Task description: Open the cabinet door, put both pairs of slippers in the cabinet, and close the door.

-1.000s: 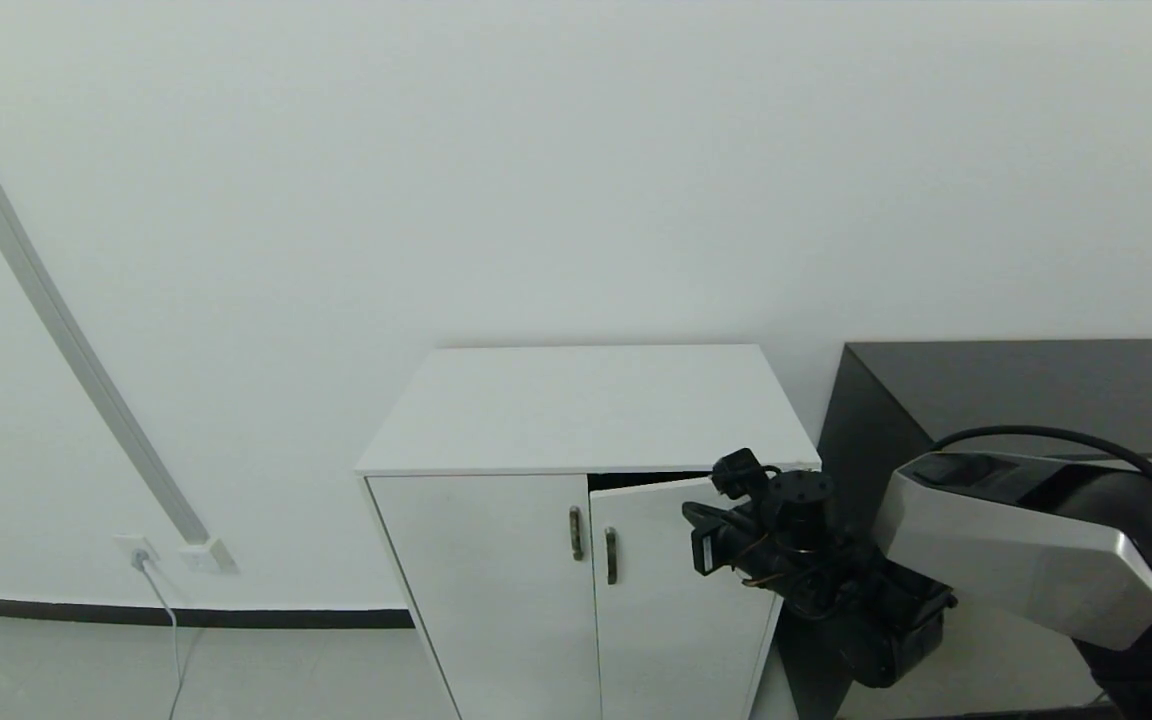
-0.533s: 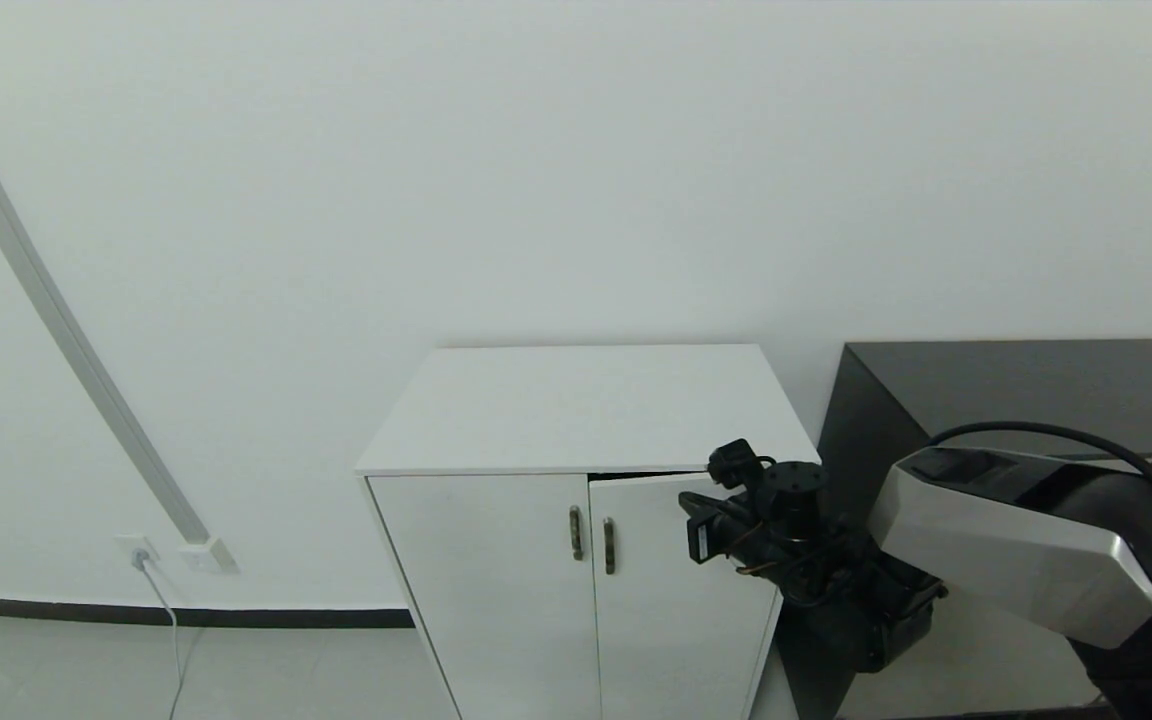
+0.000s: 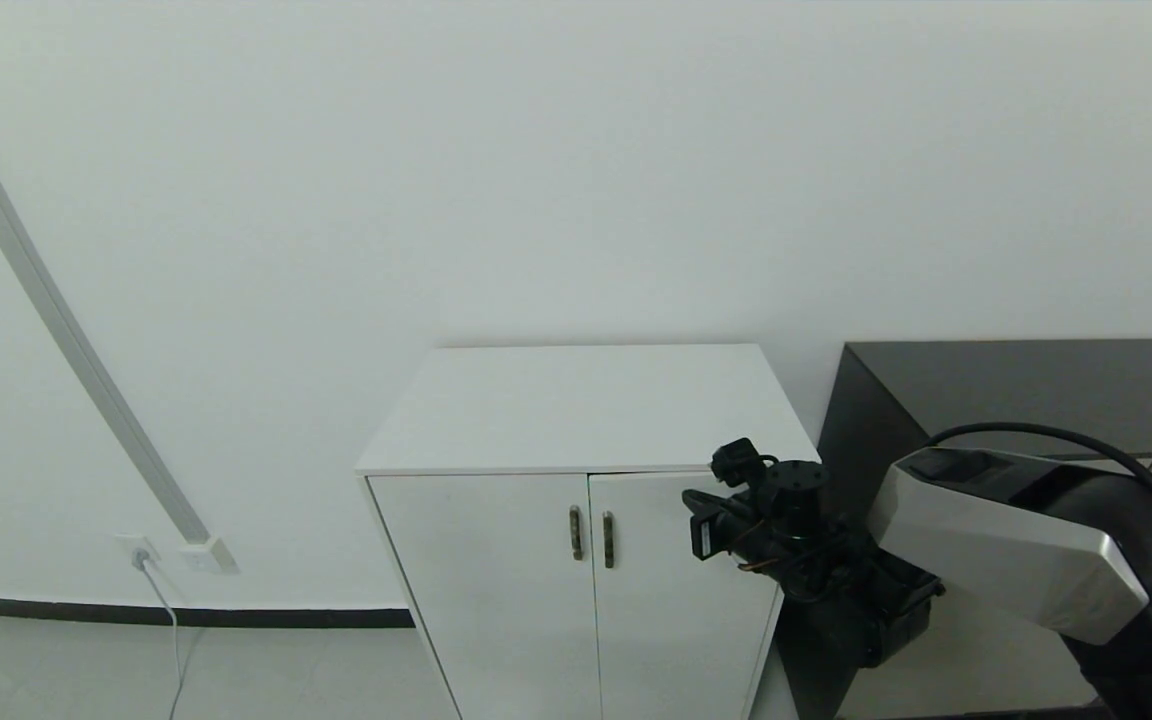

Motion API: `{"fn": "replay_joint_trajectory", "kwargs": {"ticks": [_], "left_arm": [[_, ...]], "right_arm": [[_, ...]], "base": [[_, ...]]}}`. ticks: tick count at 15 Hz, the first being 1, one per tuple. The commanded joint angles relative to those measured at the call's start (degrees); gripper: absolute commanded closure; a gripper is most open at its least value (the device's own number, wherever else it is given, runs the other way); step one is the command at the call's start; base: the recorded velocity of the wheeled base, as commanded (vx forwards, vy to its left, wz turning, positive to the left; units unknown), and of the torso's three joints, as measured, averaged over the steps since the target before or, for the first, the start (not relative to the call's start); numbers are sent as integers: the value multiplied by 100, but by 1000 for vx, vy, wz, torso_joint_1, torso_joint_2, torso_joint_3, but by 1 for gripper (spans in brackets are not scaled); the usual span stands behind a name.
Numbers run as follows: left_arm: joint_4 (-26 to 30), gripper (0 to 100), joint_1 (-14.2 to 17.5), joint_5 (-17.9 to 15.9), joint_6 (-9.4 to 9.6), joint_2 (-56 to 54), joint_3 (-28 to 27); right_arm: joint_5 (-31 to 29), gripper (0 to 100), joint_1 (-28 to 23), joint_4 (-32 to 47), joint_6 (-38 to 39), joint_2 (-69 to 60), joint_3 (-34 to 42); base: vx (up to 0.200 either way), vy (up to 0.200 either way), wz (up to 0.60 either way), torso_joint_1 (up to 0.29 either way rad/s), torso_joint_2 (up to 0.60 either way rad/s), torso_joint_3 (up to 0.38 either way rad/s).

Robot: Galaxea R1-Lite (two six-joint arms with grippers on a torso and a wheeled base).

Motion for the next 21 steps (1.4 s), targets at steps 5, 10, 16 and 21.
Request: {"fn": "replay_joint_trajectory", "kwargs": {"ticks": [5, 10, 16, 21], "left_arm": [[-1, 100, 1, -2, 7, 7, 1], [-1, 100, 1, -2, 7, 7, 1], [-1, 100, 1, -2, 7, 7, 1], [-1, 100, 1, -2, 16, 7, 1]], "right_arm": [[2, 100, -9, -4, -2, 14, -23], [-7, 100, -9, -4, -11, -21, -75], [-7, 100, -70, -4, -11, -4, -119], [2, 100, -97, -4, -11, -4, -154]], "base": [[0, 0, 0, 0, 0, 0], [0, 0, 0, 0, 0, 0], [0, 0, 0, 0, 0, 0], [0, 0, 0, 0, 0, 0]]}}
